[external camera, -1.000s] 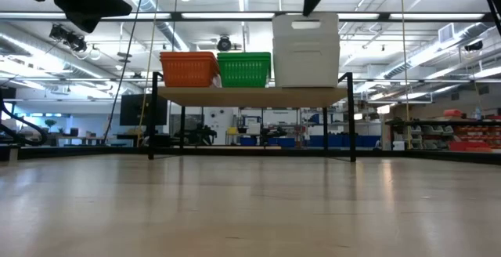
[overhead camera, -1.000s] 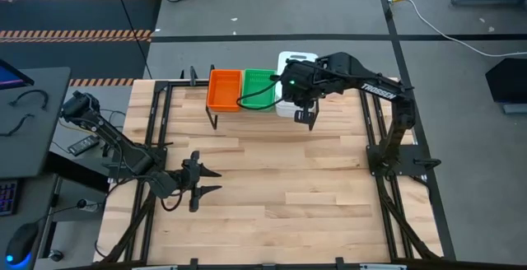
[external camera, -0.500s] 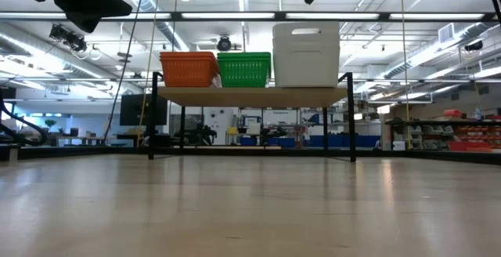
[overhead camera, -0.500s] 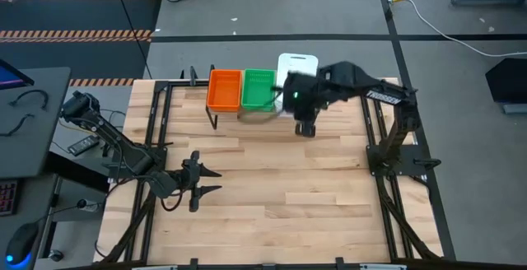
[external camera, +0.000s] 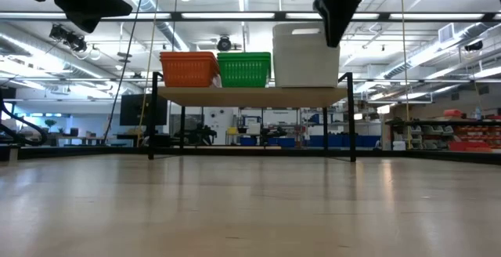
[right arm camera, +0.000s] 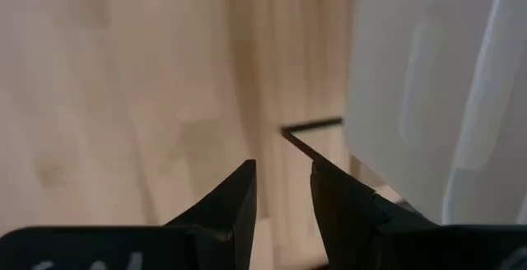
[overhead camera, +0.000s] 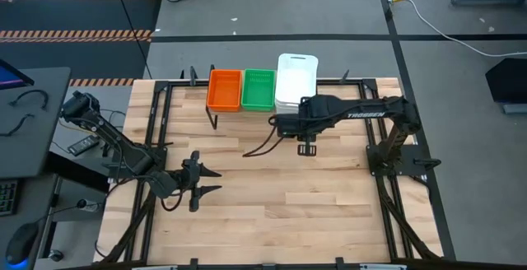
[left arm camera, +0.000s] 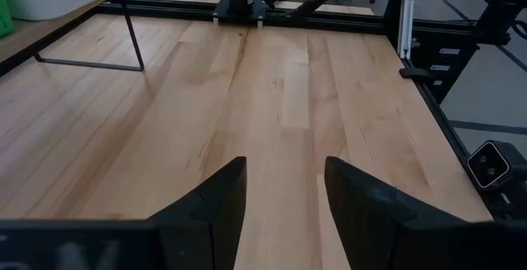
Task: Stack baskets on shelf by color
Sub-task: Stack the white bin on top of the stacked white bins on the shelf
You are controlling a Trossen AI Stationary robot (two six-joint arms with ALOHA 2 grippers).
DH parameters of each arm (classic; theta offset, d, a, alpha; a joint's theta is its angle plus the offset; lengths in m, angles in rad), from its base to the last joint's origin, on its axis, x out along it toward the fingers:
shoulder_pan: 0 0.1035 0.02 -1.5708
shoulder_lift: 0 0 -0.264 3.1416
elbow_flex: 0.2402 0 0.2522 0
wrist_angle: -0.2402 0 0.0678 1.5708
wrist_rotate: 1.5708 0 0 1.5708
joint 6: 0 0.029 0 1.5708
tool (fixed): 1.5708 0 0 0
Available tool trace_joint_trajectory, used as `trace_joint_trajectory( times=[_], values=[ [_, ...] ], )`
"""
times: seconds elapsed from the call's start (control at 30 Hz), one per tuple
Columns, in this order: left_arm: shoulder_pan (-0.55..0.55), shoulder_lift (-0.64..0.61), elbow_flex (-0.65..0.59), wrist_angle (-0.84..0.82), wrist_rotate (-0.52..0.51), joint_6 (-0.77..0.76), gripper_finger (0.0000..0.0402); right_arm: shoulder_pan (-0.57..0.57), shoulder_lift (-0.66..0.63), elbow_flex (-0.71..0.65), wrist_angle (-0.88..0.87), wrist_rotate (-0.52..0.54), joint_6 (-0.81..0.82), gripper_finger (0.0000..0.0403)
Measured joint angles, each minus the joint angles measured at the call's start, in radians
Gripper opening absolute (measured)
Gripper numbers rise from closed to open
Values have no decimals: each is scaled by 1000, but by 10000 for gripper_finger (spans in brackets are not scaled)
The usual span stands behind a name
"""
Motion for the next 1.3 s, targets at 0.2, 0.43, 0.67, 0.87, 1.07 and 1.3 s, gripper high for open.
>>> trace_joint_trajectory(
  times=[0.2, 0.43, 0.67, 0.87, 1.07, 1.3],
  values=[
    [0, 0, 0, 0, 0, 0, 172, 0, 0, -79, 5, 119, 32, 121],
    [0, 0, 0, 0, 0, 0, 172, 9, 0, -87, 122, 120, 56, 121],
    [0, 0, 0, 0, 0, -3, 172, 11, 0, -87, 182, 184, -3, 121],
    [0, 0, 0, -1, 0, -3, 172, -16, 0, -87, 176, 210, 4, 121],
    [0, 0, 0, -3, 3, -3, 172, -36, 0, -87, 121, 234, 56, 121],
    [0, 0, 0, -4, 4, -3, 172, -42, 0, -99, 66, 262, 97, 121]
  ],
)
